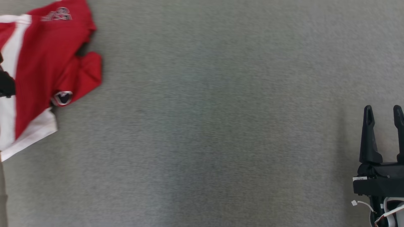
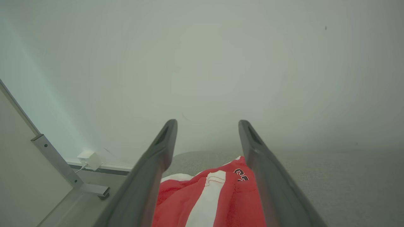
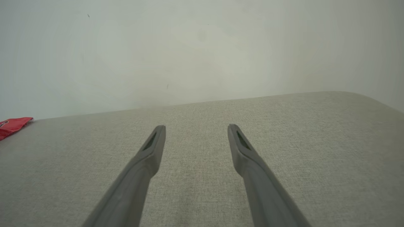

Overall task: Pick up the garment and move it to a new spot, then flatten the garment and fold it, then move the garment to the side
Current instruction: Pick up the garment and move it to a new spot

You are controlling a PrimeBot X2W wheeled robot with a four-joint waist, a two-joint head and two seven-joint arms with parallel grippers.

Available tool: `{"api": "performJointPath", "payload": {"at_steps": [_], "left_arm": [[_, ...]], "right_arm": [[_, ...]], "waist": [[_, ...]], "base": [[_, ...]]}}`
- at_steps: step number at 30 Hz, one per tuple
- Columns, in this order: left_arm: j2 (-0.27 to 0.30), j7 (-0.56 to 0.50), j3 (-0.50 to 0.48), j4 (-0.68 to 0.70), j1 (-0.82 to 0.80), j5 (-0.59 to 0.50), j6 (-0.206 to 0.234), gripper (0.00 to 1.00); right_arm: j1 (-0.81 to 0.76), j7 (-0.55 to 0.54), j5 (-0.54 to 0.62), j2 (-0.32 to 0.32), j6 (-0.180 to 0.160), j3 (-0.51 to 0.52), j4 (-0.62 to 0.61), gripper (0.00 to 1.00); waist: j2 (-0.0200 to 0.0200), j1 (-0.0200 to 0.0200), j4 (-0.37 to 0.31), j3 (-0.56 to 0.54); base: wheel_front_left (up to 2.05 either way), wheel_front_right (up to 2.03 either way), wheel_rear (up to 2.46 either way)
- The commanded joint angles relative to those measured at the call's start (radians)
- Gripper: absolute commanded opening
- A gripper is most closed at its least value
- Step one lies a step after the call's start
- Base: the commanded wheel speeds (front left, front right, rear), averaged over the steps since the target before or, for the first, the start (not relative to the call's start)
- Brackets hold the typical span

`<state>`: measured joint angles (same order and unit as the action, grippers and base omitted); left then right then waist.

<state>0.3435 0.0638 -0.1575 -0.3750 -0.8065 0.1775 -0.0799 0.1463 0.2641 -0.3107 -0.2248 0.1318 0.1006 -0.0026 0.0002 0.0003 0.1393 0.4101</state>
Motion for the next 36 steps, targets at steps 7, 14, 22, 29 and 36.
{"api": "performJointPath", "payload": {"at_steps": [7, 14, 22, 29, 36], "left_arm": [[0.085, -0.151, -0.033, -0.159, 0.000, 0.039, -0.017, 1.00], [0.122, -0.248, -0.032, -0.248, 0.030, 0.071, -0.028, 1.00], [0.101, -0.311, -0.007, -0.338, 0.055, 0.114, -0.042, 1.00], [0.111, -0.230, 0.041, -0.325, 0.035, 0.095, -0.041, 0.00], [0.148, -0.106, 0.063, -0.212, -0.023, 0.051, -0.024, 0.00]], "right_arm": [[0.005, 0.001, -0.004, 0.009, -0.002, 0.008, -0.002, 1.00], [0.003, 0.001, 0.001, 0.015, -0.002, 0.006, -0.003, 1.00], [0.008, 0.001, -0.001, 0.018, -0.002, -0.009, 0.003, 1.00], [0.002, 0.001, -0.005, 0.025, -0.002, -0.019, 0.014, 1.00], [-0.014, 0.001, -0.007, 0.054, -0.002, -0.029, 0.034, 1.00]], "waist": [[-0.0002, -0.0003, -0.092, 0.050], [-0.0002, -0.0003, -0.095, 0.039], [-0.0002, -0.0003, -0.094, 0.032], [-0.0002, -0.0003, -0.087, -0.001], [-0.0002, -0.0003, -0.079, -0.070]], "base": [[0.00, 0.00, 0.00], [0.00, 0.00, 0.00], [0.00, 0.00, 0.00], [0.00, 0.00, 0.00], [0.00, 0.00, 0.00]]}}
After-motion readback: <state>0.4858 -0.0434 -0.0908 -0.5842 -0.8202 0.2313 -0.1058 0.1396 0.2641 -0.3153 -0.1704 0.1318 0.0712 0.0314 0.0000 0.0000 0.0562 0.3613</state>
